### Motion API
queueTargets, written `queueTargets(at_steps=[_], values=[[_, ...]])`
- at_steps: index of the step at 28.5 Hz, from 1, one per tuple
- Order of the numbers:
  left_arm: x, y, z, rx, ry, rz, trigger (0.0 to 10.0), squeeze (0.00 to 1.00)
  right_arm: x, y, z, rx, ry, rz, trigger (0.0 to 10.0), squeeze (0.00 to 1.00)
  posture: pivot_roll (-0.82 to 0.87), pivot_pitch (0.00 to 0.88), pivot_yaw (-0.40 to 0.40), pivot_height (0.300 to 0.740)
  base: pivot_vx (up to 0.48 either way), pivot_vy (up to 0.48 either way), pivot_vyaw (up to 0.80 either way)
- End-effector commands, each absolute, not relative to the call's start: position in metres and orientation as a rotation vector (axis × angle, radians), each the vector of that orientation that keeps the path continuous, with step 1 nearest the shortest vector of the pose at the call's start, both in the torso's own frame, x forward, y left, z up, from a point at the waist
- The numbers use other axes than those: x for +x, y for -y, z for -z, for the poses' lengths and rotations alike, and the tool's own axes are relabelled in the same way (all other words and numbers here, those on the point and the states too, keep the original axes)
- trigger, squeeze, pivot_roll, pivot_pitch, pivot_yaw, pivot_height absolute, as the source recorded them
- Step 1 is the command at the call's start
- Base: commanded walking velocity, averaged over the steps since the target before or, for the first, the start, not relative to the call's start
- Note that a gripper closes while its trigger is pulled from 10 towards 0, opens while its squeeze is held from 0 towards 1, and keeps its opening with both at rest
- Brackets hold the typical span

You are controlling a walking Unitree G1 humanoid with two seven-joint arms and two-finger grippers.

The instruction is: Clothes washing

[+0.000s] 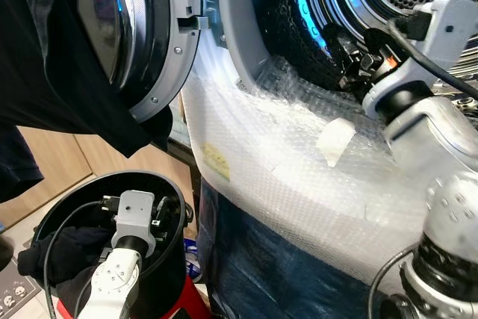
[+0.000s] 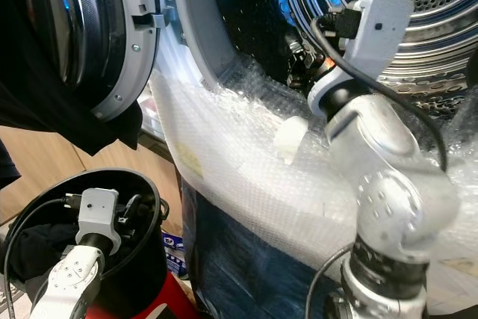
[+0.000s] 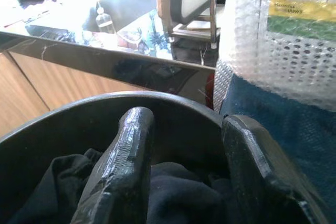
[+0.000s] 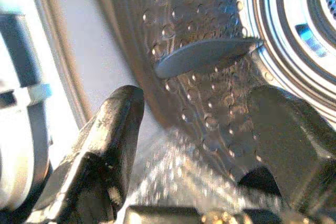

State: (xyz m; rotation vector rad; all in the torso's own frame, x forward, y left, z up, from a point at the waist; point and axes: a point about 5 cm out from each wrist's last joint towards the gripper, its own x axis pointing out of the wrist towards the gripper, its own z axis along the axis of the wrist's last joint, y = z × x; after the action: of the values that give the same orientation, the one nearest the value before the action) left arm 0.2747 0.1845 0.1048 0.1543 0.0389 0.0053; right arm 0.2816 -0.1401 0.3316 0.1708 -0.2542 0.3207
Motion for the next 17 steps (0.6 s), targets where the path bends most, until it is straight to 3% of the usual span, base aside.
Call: queueTargets(at_steps=[1, 6, 9, 10, 13, 17], values=[[0.275, -0.183, -0.105, 0.158, -0.044, 0.009, 10.0, 0.0, 0.278, 0.144, -0.325, 0.155, 0.224, -0.331, 10.0, 0.0, -0.03, 0.0, -0.002, 0.74, 0.0, 0.0, 0.0], [0.276, -0.183, -0.107, 0.157, -0.04, 0.009, 10.0, 0.0, 0.271, 0.152, -0.309, 0.097, 0.161, -0.354, 10.0, 0.0, -0.03, 0.0, -0.006, 0.74, 0.0, 0.0, 0.0], [0.276, -0.183, -0.107, 0.156, -0.039, 0.008, 10.0, 0.0, 0.255, 0.156, -0.315, 0.112, 0.266, -0.438, 10.0, 0.0, -0.04, 0.0, -0.005, 0.74, 0.0, 0.0, 0.0], [0.275, -0.184, -0.106, 0.154, -0.039, 0.008, 10.0, 0.0, 0.237, 0.147, -0.314, 0.117, 0.329, -0.587, 10.0, 0.0, -0.05, 0.0, -0.004, 0.74, 0.0, 0.0, 0.0], [0.274, -0.184, -0.105, 0.151, -0.035, 0.003, 10.0, 0.0, 0.213, 0.133, -0.314, 0.132, 0.403, -0.792, 10.0, 0.0, -0.05, 0.0, -0.005, 0.74, 0.0, 0.0, 0.0], [0.274, -0.185, -0.107, 0.148, -0.017, -0.019, 10.0, 0.0, 0.2, 0.128, -0.318, 0.182, 0.45, -0.918, 10.0, 0.0, -0.06, 0.0, -0.011, 0.74, 0.0, 0.0, 0.0]])
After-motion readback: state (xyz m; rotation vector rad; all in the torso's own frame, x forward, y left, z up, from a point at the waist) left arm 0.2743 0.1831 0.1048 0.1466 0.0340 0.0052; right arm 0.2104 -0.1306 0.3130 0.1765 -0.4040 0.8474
